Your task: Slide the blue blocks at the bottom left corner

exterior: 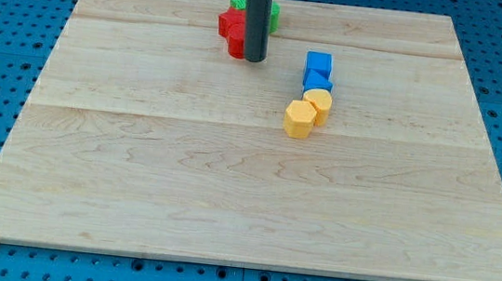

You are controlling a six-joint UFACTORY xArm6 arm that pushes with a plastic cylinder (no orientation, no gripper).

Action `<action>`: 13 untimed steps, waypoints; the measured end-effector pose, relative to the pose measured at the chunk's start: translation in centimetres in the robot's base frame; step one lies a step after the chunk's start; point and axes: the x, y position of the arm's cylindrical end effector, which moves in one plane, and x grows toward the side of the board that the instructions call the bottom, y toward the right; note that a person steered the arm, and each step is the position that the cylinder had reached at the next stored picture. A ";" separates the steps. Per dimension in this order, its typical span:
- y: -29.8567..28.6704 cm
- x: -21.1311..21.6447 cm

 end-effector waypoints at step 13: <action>-20.5 20.1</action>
